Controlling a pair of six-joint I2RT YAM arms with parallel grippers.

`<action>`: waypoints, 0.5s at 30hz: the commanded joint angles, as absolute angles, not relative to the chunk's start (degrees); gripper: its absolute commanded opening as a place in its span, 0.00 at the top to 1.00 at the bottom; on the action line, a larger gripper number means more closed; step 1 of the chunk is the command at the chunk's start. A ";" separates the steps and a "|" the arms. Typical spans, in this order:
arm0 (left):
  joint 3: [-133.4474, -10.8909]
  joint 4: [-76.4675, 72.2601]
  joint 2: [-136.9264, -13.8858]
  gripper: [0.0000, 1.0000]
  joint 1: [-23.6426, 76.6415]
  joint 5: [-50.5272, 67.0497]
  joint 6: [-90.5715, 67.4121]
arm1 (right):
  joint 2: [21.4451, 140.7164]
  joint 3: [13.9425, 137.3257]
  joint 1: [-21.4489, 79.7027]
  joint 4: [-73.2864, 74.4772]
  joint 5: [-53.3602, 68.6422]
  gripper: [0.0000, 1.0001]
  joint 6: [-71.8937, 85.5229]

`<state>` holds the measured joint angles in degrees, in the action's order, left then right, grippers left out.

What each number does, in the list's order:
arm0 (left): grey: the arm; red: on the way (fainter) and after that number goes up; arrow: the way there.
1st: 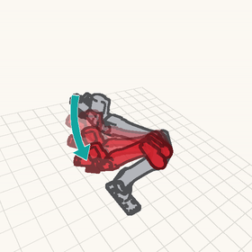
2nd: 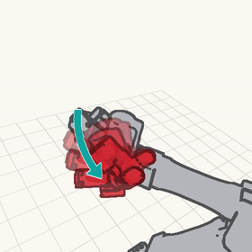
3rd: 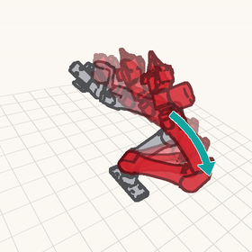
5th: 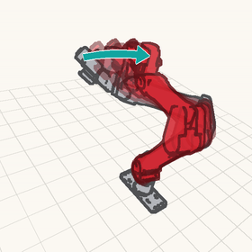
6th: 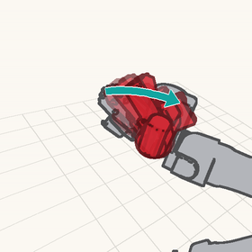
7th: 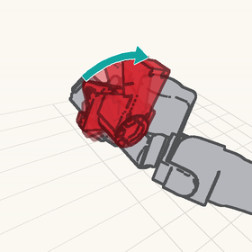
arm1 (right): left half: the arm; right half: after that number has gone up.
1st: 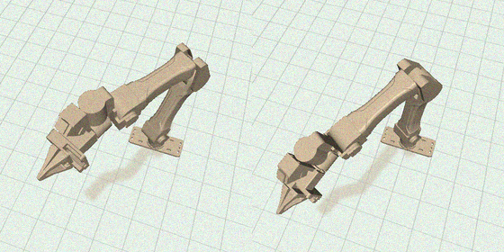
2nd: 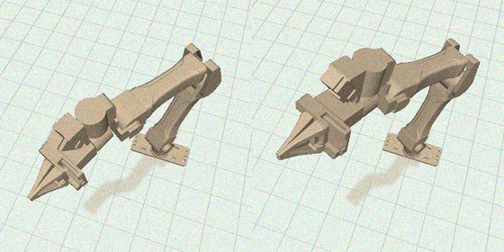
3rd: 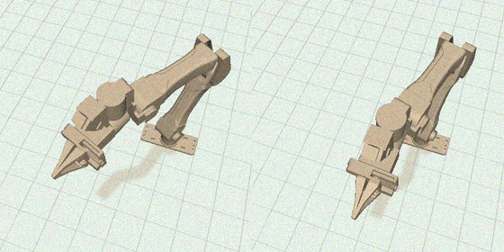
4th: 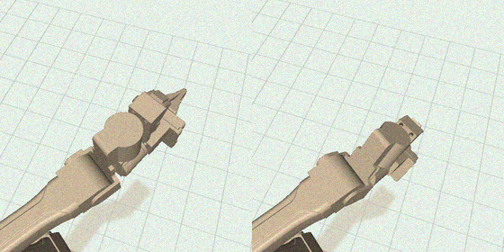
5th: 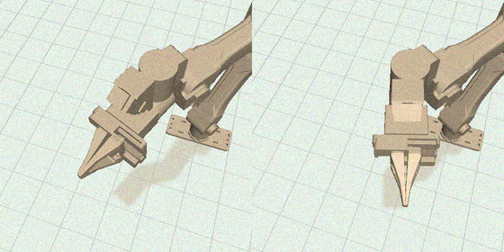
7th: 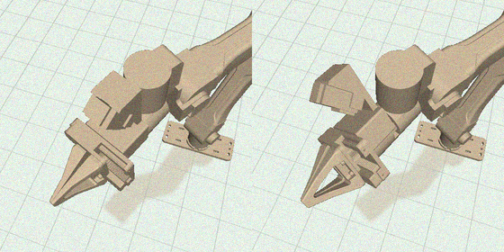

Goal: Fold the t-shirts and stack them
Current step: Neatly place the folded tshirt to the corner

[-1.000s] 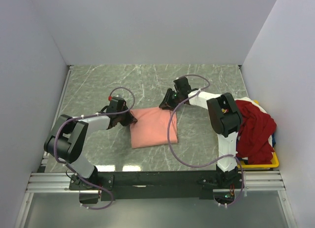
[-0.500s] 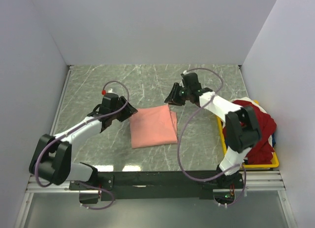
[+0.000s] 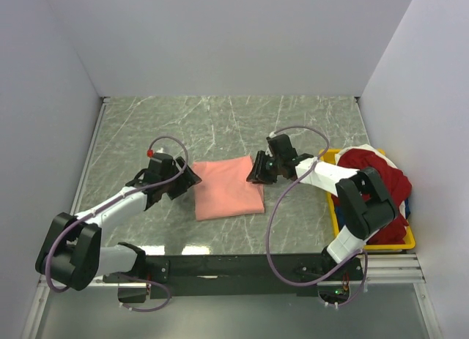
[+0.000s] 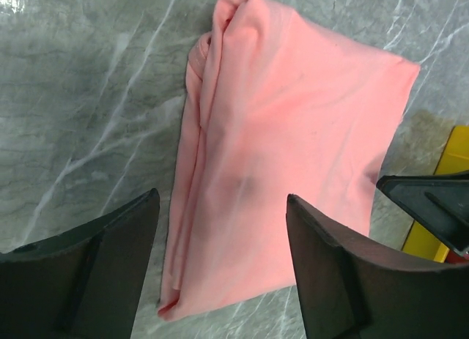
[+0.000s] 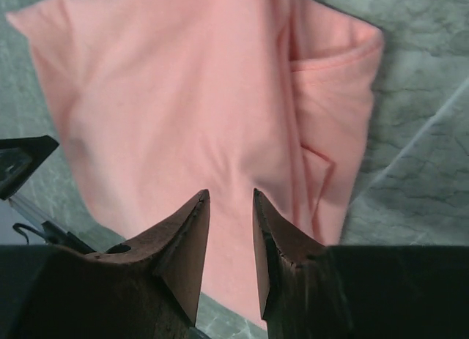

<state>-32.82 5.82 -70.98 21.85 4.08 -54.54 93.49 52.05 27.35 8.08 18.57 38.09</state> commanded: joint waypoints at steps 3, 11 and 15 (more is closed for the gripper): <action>-33.04 3.25 -73.03 0.25 22.06 6.15 -52.03 | 95.53 50.45 26.90 5.89 14.86 0.63 37.71; -33.92 2.38 -79.45 0.29 22.06 5.80 -50.80 | 97.03 49.40 25.58 7.12 12.13 0.65 37.27; -34.10 1.23 -82.52 0.35 22.15 5.98 -50.80 | 96.07 48.52 24.79 6.77 11.78 0.69 37.44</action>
